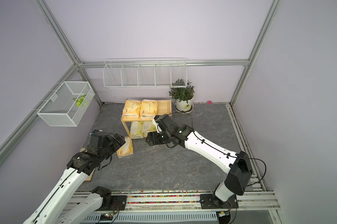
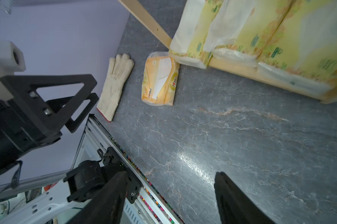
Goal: Place the tissue boxes on the shelf by color
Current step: Adjust the box of tissues on the shelf, then move the box of tissues to the center of the board.
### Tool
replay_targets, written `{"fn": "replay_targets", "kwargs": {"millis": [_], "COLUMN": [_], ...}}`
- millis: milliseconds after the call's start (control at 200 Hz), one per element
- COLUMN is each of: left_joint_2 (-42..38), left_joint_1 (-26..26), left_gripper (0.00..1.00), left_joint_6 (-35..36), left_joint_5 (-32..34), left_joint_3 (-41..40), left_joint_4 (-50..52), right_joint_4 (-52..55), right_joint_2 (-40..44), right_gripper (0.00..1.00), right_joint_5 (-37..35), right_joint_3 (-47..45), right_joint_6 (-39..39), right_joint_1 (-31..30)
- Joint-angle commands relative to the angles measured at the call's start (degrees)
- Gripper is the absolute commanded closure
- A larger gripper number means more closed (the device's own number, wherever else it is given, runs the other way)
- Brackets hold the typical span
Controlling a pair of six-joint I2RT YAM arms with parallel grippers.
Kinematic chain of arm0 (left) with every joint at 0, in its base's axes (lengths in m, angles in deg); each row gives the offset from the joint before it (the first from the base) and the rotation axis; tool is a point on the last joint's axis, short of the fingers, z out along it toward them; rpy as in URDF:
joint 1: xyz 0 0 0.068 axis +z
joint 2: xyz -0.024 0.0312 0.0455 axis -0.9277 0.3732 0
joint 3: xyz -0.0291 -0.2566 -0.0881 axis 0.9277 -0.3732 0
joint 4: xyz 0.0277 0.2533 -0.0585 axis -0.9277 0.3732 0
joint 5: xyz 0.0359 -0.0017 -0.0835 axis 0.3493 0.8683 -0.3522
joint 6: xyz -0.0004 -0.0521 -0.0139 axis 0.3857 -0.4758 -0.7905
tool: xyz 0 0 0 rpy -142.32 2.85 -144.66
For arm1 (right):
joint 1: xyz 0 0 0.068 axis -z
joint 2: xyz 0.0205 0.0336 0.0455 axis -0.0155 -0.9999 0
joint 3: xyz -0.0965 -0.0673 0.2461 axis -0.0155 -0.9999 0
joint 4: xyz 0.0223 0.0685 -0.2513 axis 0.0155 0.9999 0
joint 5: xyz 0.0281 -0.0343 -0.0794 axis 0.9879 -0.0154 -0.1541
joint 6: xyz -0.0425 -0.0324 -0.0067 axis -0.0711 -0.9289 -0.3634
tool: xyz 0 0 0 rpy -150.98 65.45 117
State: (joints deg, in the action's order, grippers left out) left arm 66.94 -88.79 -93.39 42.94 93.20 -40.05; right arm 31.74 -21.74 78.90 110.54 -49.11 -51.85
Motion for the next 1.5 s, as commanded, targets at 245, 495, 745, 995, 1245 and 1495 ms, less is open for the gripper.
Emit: {"fn": "replay_targets", "kwargs": {"millis": [245,495,745,995,1245,1495], "left_joint_2": [-1.3,0.6,1.9,1.7,1.7,1.5], "left_joint_1": [6.7,11.8,13.1,13.2,13.2,13.2], "left_gripper": [0.00,0.00,0.00,0.00,0.00,0.00], "left_joint_6": [-4.8,-2.9,-1.6,-1.0,-1.0,-0.8], "left_joint_5": [-2.1,-4.4,-5.8,-6.6,-7.5,-7.8], "left_joint_3": [-7.6,-9.0,-9.1,-8.6,-8.8,-8.6], "left_joint_4": [-6.2,-9.8,-11.2,-11.6,-12.2,-12.2], "right_joint_4": [-15.5,-22.7,-23.4,-21.5,-18.8,-16.8], "right_joint_2": [-10.8,-23.3,-32.5,-38.0,-41.7,-44.2], "right_gripper": [0.26,0.28,0.36,0.47,0.55,0.64], "right_joint_5": [-2.4,0.4,2.1,3.5,4.2,4.5], "right_joint_3": [-5.2,1.2,8.4,14.2,20.1,23.4], "right_joint_6": [4.5,8.9,10.3,10.3,9.2,8.8], "right_joint_1": [-5.8,-7.2,-7.3,-7.3,-7.3,-6.8]}}
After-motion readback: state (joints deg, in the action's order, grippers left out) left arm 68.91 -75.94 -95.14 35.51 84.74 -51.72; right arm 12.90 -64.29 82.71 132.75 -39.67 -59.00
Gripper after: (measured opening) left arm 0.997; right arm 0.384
